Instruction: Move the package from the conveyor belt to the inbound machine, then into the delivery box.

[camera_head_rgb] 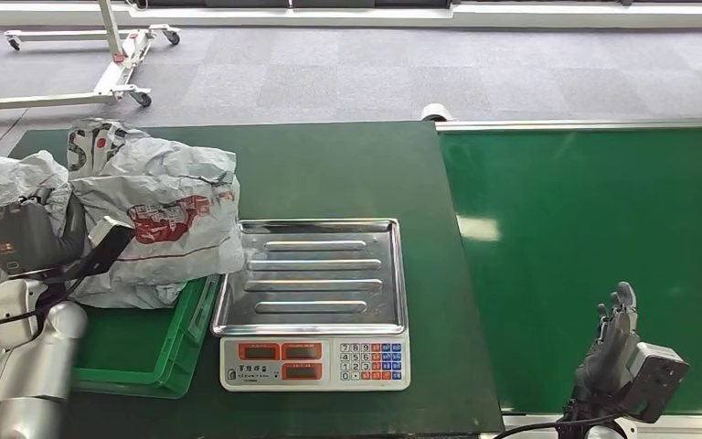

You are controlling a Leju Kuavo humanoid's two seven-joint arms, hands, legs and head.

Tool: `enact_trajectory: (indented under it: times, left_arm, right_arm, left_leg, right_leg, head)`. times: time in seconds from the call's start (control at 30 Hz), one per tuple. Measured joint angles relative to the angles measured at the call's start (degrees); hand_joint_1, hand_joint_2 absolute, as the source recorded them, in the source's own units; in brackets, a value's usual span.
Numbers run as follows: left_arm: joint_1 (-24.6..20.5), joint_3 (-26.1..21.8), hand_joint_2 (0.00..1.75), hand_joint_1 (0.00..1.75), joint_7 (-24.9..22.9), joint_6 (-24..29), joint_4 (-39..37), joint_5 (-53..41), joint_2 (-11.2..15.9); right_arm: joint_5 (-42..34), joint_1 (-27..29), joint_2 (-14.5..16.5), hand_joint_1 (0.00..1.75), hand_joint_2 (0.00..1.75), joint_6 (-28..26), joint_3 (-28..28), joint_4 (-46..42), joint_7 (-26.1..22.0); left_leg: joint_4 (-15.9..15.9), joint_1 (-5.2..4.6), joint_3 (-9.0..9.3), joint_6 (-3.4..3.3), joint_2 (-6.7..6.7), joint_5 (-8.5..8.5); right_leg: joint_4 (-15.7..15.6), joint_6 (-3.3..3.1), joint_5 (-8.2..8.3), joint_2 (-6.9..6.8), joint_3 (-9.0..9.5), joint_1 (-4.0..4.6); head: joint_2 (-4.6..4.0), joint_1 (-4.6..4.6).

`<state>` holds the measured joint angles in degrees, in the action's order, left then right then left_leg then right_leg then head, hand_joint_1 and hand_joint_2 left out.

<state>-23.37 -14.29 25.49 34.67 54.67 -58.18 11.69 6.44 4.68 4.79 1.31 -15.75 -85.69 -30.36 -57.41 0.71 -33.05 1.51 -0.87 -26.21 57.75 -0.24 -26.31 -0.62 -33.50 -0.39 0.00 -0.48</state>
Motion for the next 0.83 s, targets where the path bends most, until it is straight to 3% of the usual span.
enact_trajectory:
  times: [0.13, 0.27, 0.3, 0.4, 0.43, 0.57, 0.67, 0.77, 0.83]
  left_arm:
    - [-2.4, -0.6, 1.75, 1.75, -1.9, 1.0, -6.4, -2.3, 1.1]
    - [-7.2, -0.7, 1.75, 1.75, -13.7, 1.5, -14.7, -13.8, 3.7]
    - [-8.9, -0.7, 1.75, 1.32, -15.9, 1.3, -17.2, -16.0, 4.7]
    - [-13.1, -0.7, 0.44, 0.01, -19.2, 0.6, -23.2, -19.4, 7.2]
    - [-13.8, -0.7, 0.0, 0.0, -19.5, 0.5, -24.6, -19.7, 7.8]
    - [-13.9, -1.1, 0.0, 0.0, -15.0, 3.1, -27.2, -16.6, 9.3]
    - [-11.5, -3.3, 0.0, 0.0, -3.5, 3.3, -25.2, -5.9, 8.8]
    - [-6.1, -5.8, 0.0, 0.0, 7.3, -2.3, -14.9, 14.2, 5.9]
    - [-3.7, -6.2, 0.0, 0.0, 8.3, -4.4, -8.7, 21.1, 4.4]
  right_arm:
    - [0.0, 0.0, 0.2, 0.0, 0.0, 0.1, 0.0, -0.2, 0.1]
    - [0.5, -0.4, 0.4, 0.0, 0.0, 0.3, 0.0, -0.3, 0.4]
    - [0.6, -0.5, 0.4, 0.0, 0.0, 0.4, 0.0, -0.3, 0.4]
    - [0.8, -0.4, 0.4, 0.0, 0.0, 0.2, 0.0, -0.3, 0.5]
    - [0.7, -0.3, 0.5, 0.0, 0.0, 0.2, 0.0, -0.3, 0.5]
    - [0.1, 0.6, 0.5, 0.0, 0.0, 0.1, -0.2, -0.3, 0.5]
    - [-0.7, 0.7, 0.5, 0.0, 0.0, 0.2, -0.7, -0.2, 0.3]
    - [-1.3, 0.9, 0.5, 0.0, 0.0, 0.2, -1.4, -0.2, 0.1]
    - [-1.5, 1.0, 0.5, 0.0, 0.0, 0.2, -1.7, -0.2, 0.0]
  left_leg:
    - [0.0, -0.02, -0.01, -0.01, 0.01, -0.01]
    - [0.0, 0.0, -0.08, -0.01, 0.01, -0.01]
    - [0.0, 0.01, -0.09, -0.01, 0.0, 0.0]
    - [0.0, 0.01, -0.09, 0.01, 0.0, 0.01]
    - [0.0, 0.02, -0.08, 0.02, -0.01, 0.01]
    - [0.0, 0.01, -0.1, 0.03, -0.02, 0.0]
    - [0.0, -0.02, -0.1, 0.01, -0.03, -0.03]
    - [0.0, -0.1, -0.11, -0.05, -0.11, -0.07]
    - [0.0, -0.1, -0.16, -0.09, -0.13, -0.1]
  right_leg:
    - [0.0, 0.02, 0.03, 0.0, 0.0, -0.02]
    - [0.0, 0.01, 0.05, 0.01, -0.08, -0.01]
    - [0.0, 0.0, 0.06, 0.01, -0.1, -0.01]
    - [0.0, -0.01, 0.06, 0.01, -0.1, 0.0]
    - [0.0, -0.01, 0.06, 0.02, -0.11, 0.0]
    - [0.0, -0.03, 0.04, 0.05, -0.13, 0.01]
    - [0.0, -0.04, 0.02, 0.09, -0.16, -0.01]
    - [0.0, -0.02, 0.01, 0.19, -0.19, -0.07]
    - [0.0, -0.01, 0.01, 0.2, -0.2, -0.07]
  head:
    - [0.0, 0.01]
    - [0.0, 0.01]
    - [0.0, 0.0]
    - [0.0, 0.0]
    - [0.0, 0.0]
    - [0.0, 0.0]
    - [0.0, 0.0]
    - [0.0, 0.0]
    - [0.0, 0.01]
